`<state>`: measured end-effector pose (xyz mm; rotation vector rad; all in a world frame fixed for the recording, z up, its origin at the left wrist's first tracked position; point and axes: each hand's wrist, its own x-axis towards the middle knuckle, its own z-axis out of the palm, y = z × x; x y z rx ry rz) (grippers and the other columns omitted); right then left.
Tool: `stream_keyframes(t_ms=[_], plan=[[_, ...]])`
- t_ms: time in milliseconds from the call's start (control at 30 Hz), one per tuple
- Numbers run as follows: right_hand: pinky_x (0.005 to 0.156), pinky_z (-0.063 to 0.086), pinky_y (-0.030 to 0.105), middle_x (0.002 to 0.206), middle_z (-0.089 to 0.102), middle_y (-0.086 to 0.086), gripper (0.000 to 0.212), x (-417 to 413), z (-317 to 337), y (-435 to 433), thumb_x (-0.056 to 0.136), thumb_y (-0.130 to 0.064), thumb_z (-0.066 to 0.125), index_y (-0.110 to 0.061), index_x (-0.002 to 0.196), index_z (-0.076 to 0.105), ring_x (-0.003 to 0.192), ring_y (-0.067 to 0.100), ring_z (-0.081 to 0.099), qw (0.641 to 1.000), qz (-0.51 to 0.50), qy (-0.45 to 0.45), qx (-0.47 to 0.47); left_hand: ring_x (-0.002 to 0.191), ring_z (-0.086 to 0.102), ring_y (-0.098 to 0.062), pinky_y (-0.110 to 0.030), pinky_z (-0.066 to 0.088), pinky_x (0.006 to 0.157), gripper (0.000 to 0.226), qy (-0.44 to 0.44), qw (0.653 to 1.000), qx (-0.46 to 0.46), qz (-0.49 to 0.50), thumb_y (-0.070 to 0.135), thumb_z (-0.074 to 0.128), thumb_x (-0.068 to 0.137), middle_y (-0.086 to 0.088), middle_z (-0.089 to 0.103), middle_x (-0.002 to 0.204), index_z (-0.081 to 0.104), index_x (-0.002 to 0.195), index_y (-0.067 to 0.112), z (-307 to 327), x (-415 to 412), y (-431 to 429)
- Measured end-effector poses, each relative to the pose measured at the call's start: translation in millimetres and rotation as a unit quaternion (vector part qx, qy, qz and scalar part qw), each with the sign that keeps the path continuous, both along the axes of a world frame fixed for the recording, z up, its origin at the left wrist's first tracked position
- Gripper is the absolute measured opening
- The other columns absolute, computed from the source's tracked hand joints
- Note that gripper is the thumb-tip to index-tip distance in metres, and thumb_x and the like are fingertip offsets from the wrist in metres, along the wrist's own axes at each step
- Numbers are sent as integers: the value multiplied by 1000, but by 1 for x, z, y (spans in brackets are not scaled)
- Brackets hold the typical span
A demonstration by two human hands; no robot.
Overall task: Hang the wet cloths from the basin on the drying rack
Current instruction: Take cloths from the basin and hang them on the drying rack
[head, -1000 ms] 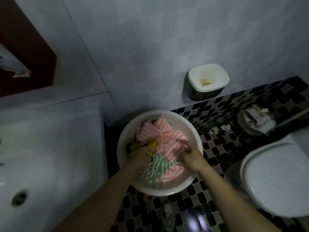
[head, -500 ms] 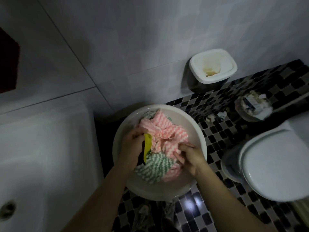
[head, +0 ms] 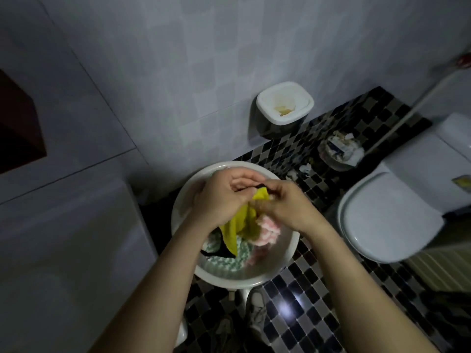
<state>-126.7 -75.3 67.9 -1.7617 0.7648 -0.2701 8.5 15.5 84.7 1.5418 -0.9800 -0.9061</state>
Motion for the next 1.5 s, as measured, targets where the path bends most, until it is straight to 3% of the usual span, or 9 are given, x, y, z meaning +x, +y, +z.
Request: stream_keyframes(t_ms=[133,300,433,533,633,767,967,1267,1500], plan=[[66,51,42,72,67,22,14,-19,-3,-2,89,-14,68,-5,77,70,63,25,60,985,-172,-25,-4,60,59,0,-21,48,63,29,-66,977,56,195,3,70,78,11,64,62,62,65,28,-42,4,9],[66,46,37,79,53,23,36,-38,4,1,91,-31,64,5,89,64,72,31,50,921,-325,-125,177,82,68,-17,-26,54,72,18,-209,900,359,-133,14,58,83,2,74,83,76,82,17,-127,-25,26],[73,51,44,88,58,25,22,-52,6,5,96,-18,57,1,90,66,80,32,54,928,-312,-121,164,109,63,-22,-28,50,93,35,-250,856,408,-196,19,60,88,-1,65,126,66,122,26,-167,-59,21],[78,52,47,88,66,18,17,-64,3,7,97,-8,52,-8,90,67,79,29,59,949,-285,-59,117,104,65,-26,-32,53,85,27,-326,825,424,-185,18,59,89,-8,68,117,69,114,17,-183,-69,13],[76,54,48,81,63,8,11,-76,-5,10,95,-8,53,-13,89,61,75,24,59,956,-285,3,76,84,68,-25,-30,48,64,18,-326,854,393,-99,15,56,90,-7,73,89,73,86,11,-180,-64,12],[62,51,34,87,55,4,28,-84,-4,12,93,-5,52,-22,113,43,66,19,54,951,-306,16,30,80,62,-24,-28,45,67,22,-24,955,280,96,3,57,87,-3,65,75,69,74,17,-150,-42,8],[74,50,43,98,67,27,30,-72,26,23,95,0,43,-12,92,70,79,30,59,966,-249,-14,73,74,62,-20,-31,52,62,30,265,950,90,137,1,43,97,-6,66,87,63,84,20,-53,-21,3],[84,44,53,93,58,19,18,-93,103,52,79,-7,61,-15,95,63,85,32,53,973,-163,-140,83,102,66,-8,-23,50,88,16,67,987,-21,-143,17,62,92,5,72,104,72,99,27,67,-59,6],[56,48,18,70,55,7,32,-156,166,76,85,11,61,-5,108,47,59,10,57,989,-105,-97,36,85,66,-1,-19,50,77,16,2,948,-24,-316,20,74,78,8,74,88,73,95,19,111,-104,9]])
